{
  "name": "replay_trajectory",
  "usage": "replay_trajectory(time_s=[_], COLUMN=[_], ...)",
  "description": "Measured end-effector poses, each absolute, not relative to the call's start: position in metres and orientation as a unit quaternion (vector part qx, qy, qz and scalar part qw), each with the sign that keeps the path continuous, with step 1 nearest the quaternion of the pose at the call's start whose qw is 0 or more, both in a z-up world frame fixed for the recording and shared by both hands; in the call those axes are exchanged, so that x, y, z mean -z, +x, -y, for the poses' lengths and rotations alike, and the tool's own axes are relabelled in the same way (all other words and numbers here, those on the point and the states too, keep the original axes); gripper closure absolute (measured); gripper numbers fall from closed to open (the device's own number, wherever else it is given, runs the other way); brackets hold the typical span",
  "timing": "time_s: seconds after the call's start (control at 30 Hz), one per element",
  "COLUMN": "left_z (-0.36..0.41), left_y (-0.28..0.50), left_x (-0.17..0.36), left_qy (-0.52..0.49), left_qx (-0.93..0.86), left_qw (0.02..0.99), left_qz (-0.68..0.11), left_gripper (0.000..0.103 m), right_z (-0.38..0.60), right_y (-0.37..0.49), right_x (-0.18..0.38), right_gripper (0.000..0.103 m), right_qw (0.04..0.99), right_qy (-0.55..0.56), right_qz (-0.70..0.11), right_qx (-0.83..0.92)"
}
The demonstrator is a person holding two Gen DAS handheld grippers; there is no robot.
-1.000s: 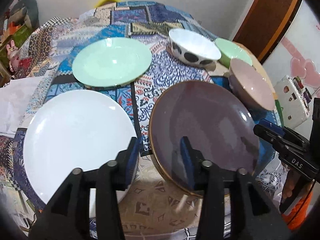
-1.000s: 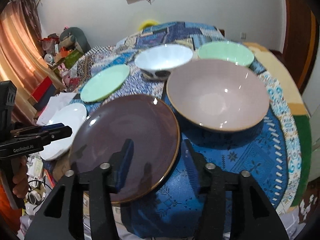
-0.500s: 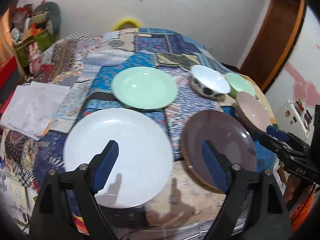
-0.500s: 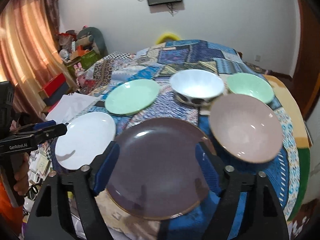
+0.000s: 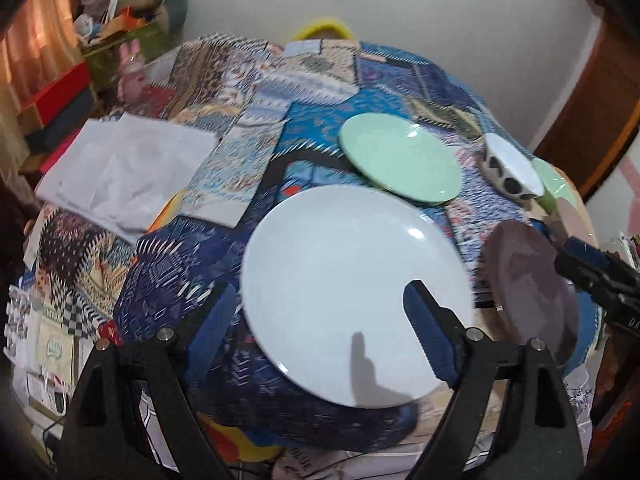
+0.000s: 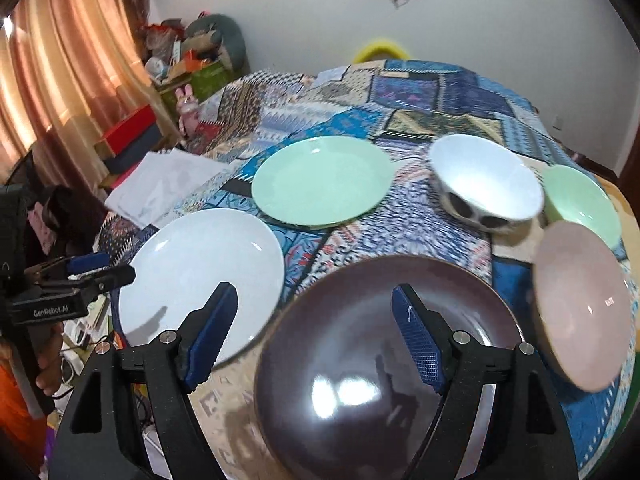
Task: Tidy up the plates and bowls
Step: 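Close the left and right tools on the white plate's rim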
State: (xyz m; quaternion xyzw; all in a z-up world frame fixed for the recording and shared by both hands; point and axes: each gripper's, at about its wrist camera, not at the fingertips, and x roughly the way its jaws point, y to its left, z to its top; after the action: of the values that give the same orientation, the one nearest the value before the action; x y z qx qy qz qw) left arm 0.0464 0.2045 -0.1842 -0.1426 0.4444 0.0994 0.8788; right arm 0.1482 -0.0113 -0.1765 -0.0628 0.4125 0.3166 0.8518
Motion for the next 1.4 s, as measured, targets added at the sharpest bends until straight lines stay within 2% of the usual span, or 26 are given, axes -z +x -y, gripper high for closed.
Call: replay_trajectory(time_s=[0.23,0.37,0.5,0.6,0.73,0.9,1.27,1.4], left_z=[-0.229,-0.235,-0.24,-0.242,-0.243,-0.238,-0.228,-0.227], left_y=[0.038,0.036,0.035,0.035,0.035,0.034,0.034,0.034], left_x=[0.203,0.213,0.219,0.224,0.23,0.228,0.232,0.231], left_qy=[-0.157,-0.168,-0.178,-0.194,-0.213,-0.208,-0.219,-0.216], left_qx=[-0.126,-0.122,-0.121,-0.109,-0.089,-0.084,-0.058,-0.061], left_qw=[0.872,0.863,0.858,0.852,0.844,0.848,0.844,0.845], left_qz=[-0.446,-0.46,-0.467,-0.475,-0.484,-0.48,-0.487,-0.485], left_gripper=[0.019,0.04,0.049,0.056,0.069,0.074,0.077,0.077], right_z=[-0.021,-0.033,-0.044,-0.049,-0.061,-0.073,-0.086,-0.082], right_y=[0.169,0.181,0.188,0.191,0.194,0.2,0.196,0.2], right_x=[0.195,0.205,0.215,0.22,0.225,0.236,0.243,0.242], right_gripper=[0.027,0.039,0.052,0.055,0.065,0.068,0.066,0.071], right_qw=[0.821,0.801,0.783,0.773,0.76,0.74,0.725,0.732], right_qy=[-0.084,-0.09,-0.108,-0.117,-0.141,-0.158,-0.179,-0.16], right_qz=[-0.45,-0.475,-0.497,-0.506,-0.516,-0.535,-0.537,-0.54], right_qx=[-0.341,-0.354,-0.359,-0.364,-0.369,-0.375,-0.393,-0.384])
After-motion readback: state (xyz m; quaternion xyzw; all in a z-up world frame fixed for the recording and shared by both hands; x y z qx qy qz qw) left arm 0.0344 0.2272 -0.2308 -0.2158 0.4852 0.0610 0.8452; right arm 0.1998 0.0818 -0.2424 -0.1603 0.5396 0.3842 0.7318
